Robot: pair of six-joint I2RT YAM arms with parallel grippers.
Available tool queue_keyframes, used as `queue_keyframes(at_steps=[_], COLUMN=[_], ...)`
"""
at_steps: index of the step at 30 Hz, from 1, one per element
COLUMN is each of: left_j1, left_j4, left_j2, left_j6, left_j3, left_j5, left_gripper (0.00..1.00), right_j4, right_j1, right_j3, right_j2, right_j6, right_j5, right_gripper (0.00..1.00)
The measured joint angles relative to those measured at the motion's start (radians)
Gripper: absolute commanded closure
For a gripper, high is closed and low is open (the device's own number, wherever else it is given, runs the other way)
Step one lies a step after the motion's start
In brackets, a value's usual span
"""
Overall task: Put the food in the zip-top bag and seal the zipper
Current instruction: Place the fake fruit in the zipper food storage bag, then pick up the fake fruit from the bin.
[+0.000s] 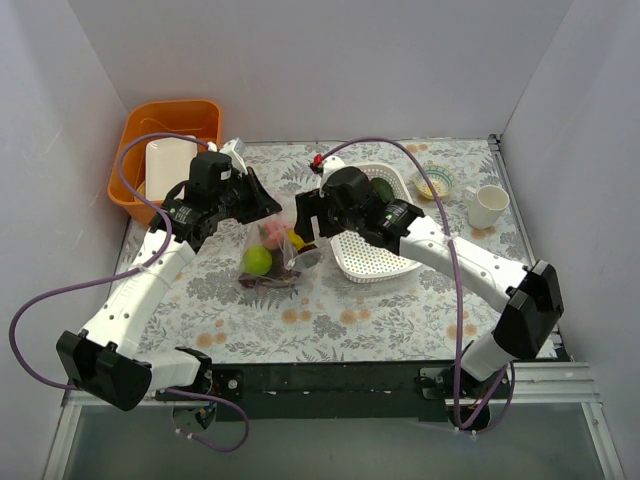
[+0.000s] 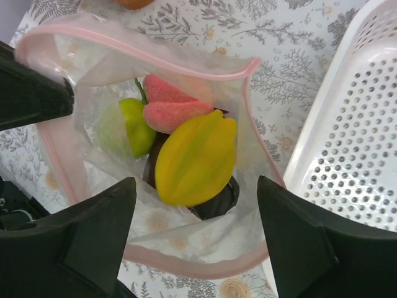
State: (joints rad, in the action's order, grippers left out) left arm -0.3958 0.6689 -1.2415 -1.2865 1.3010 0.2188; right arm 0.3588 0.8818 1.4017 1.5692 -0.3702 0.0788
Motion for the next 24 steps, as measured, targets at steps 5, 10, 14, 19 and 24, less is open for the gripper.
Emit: queue_keyframes(at_steps=[5, 10, 14, 19, 24], left_j1=[0.000, 0.000, 0.000, 0.000, 0.000], left_j4=[0.002, 0.004, 0.005, 0.005, 0.005], left_j2=[0.002, 0.012, 0.016, 0.016, 0.017], left_j6=[0.000, 0.000, 0.000, 0.000, 0.000], left_j3=[0.000, 0.000, 0.000, 0.000, 0.000], left_j5=[-0.002, -0.008, -0.013, -0.014, -0.015], left_gripper=[1.00, 1.00, 1.00, 1.00, 1.00], right_j4=[0.002, 0.001, 0.002, 0.065, 0.101], right_j1=[0.002, -0.073, -0.232, -0.361, -0.407], right_j3=[0.010, 0.010, 0.010, 0.113, 0.206], right_j2=[-0.073, -0.174, -0.137, 0.091, 0.287], right_j6=[0.024, 0.023, 0.010, 0.050, 0.113], right_j5=[0.080, 0.169, 0.162, 0.101, 0.025], right_gripper=[0.02, 0.02, 0.02, 0.03, 0.03])
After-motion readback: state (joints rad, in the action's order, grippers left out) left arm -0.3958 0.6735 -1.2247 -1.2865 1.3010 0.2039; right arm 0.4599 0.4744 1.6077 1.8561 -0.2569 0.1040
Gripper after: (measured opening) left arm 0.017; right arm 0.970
